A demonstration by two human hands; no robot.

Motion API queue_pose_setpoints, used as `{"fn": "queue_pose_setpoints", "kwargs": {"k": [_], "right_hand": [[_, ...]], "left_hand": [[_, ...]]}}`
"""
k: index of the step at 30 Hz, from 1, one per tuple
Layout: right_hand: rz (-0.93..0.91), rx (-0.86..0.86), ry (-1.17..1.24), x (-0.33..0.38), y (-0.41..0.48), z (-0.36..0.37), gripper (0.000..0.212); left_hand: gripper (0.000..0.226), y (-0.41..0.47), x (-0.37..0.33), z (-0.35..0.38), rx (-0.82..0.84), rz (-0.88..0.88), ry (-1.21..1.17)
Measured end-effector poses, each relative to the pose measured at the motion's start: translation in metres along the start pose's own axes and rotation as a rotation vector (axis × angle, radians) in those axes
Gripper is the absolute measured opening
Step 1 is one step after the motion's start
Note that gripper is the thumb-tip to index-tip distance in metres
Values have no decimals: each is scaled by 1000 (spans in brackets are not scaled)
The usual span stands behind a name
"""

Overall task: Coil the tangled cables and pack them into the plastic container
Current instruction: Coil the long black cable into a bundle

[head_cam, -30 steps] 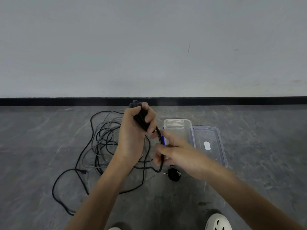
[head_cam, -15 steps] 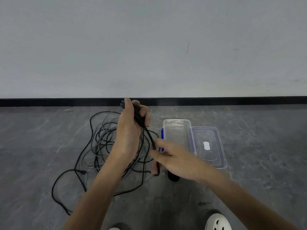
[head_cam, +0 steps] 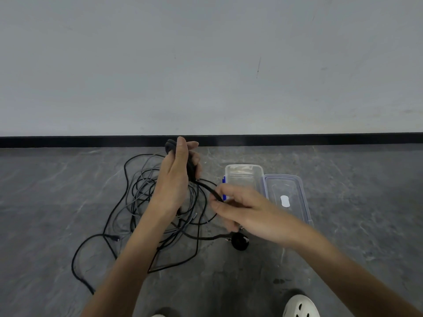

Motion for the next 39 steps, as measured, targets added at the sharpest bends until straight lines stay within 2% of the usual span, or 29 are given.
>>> {"fn": "queue_pose_setpoints", "kwargs": {"k": [4,9,13,19,24,27,31,34,39], "right_hand": [[-48,-95,-134,2,3,-9,23],[-151,-141,-247,10,0,-19,36],[-215,-112,-398,9,-1,-18,27],[-324,-132,-285,16,-3,-28,17],[-387,-198,-140,18,-3,-44,23],[-364,-150,-47,18,-4,-49,25],[-314,-81,-43,16,-6,-56,8],[-309,-98,-77,18,-7,-61,10],[-382,-223,-70,20,-5,-65,8]], "left_hand": [[42,-2,7,3,79,-61,222],[43,-9,16,14,300,-175,291],[43,-15,18,21,415,-182,454],[64,-28,12,32,665,-130,544],[78,-43,13,49,860,-203,406],[86,-49,9,56,913,-195,372],[89,-50,3,54,943,-176,382],[75,-51,2,51,948,-203,339],[61,-49,1,52,906,-183,270]]}}
Point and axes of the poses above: each hand's wrist, its own y-axis towards the middle knuckle, its own z-axis out of the palm, x = y × z, the point moved 5 cm from there along y, towards the middle knuckle, and after that the axes turned 12 degrees about y, right-handed, at the moved point
